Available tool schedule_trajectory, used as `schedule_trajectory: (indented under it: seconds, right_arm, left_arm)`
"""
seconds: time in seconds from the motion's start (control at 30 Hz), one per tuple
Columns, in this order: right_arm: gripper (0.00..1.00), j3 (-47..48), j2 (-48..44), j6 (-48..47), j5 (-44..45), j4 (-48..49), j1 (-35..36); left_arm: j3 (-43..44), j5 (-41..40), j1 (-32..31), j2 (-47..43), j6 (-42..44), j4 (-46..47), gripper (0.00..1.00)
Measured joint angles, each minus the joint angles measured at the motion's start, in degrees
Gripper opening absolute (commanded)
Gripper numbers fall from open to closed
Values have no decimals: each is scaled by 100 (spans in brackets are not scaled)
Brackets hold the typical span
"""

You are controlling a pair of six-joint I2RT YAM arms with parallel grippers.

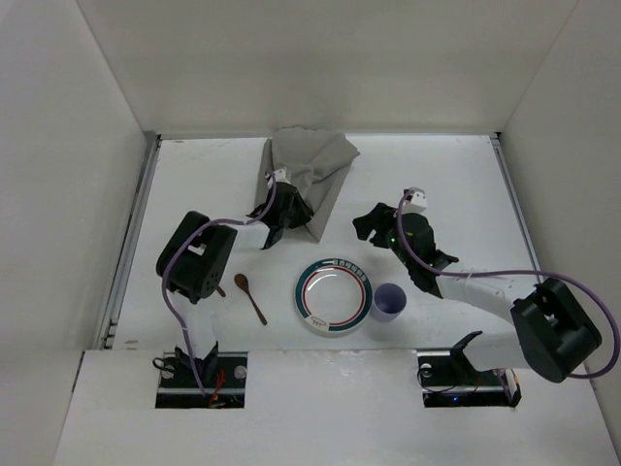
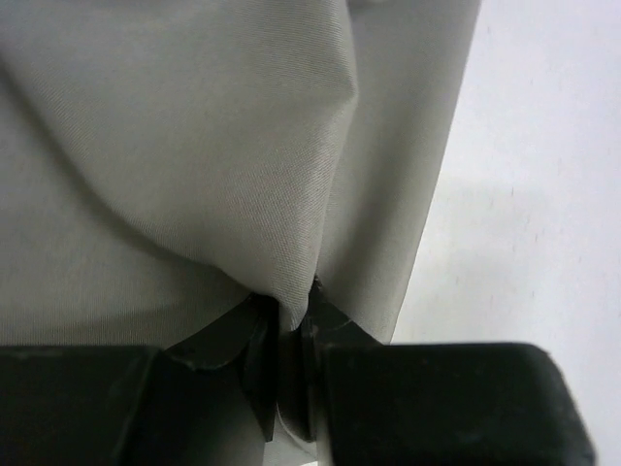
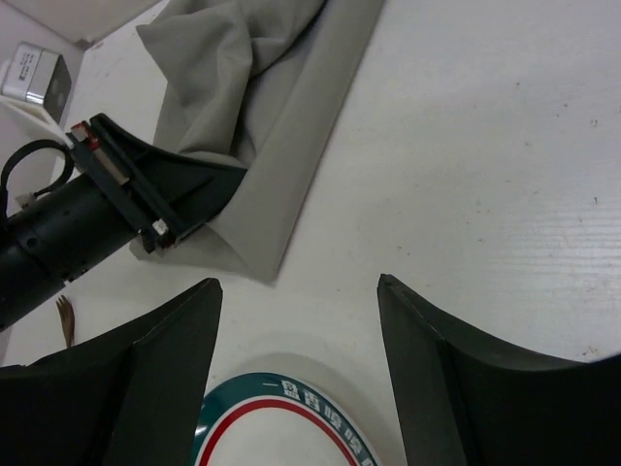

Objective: Set the dinner table for one person

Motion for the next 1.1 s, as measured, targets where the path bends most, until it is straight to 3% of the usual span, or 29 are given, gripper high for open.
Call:
schedule_trajectory:
  seconds: [0.13,0.23,0.47,0.7,0.93,1.1]
  right_arm:
    - [77,2,107,-28,-2,7,0]
    - [78,76,260,-63,-22,-28,0]
    - [80,874,741,-83,-96,-264,24]
    - [85,2855,2264,-210,-240,-590,157]
    - [85,4671,3786,-369,-463,-1390,160]
    - [83,5761,4564,-538,-575,-2020,160]
  left_arm:
    - [-407,170,2,-422,258,-96,34]
    - [-704,166,-2,-721,306,-76,42]
    - [-1414,157,35,-1781,236,175,44]
    - [-2323,120,474,-2962,-330,555,46]
    - [-2706,-96,1279,-2997,-758,201,49]
    - [-2680,-227,1541,-2511,-852,166,50]
